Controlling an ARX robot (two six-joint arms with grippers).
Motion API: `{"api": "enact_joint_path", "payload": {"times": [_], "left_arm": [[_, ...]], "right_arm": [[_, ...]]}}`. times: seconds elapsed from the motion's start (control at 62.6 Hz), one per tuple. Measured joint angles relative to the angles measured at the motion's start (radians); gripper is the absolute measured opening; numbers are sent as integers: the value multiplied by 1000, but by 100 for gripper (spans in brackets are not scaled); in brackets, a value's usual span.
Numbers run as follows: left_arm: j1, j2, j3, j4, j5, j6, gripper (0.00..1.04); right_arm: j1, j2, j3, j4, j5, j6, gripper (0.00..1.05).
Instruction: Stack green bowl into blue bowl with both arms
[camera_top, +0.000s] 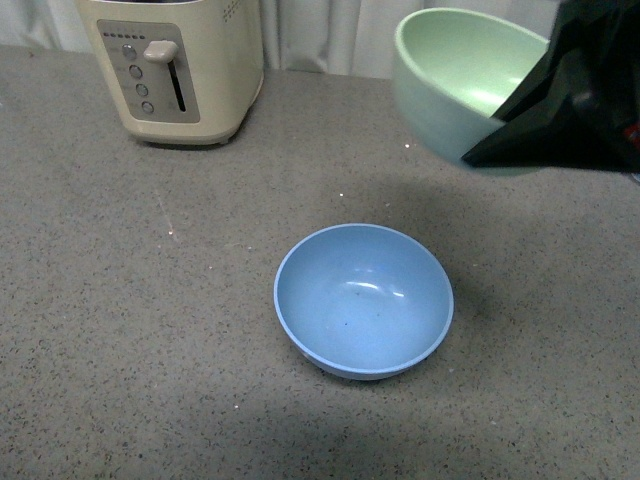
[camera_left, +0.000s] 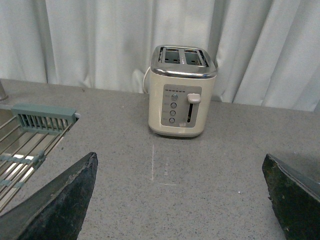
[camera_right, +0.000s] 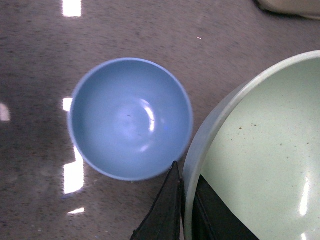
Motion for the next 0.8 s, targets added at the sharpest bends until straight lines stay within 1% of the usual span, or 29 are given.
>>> {"api": "enact_joint_path", "payload": {"times": [0.064,0.128,0.256,0.383,0.479,0.607,0.799], "left_arm": [[0,0,0,0,0,0,98],[0,0,0,0,0,0,98],[0,0,0,0,0,0,98],[0,0,0,0,0,0,98],[0,0,0,0,0,0,98],[0,0,0,0,0,0,98],[0,0,0,0,0,0,98]], "right_arm": [[66,-11,-52,19,16,2,2],[109,-11,-86,34,28,11,2],[163,-10,-121,60,35,31,2],[192,-4,-133,73,35,40,2],[215,20,-147,89,58,39,2],[226,58,-160,122,92,29,2],[228,106,-161,138,112,11,2]]}}
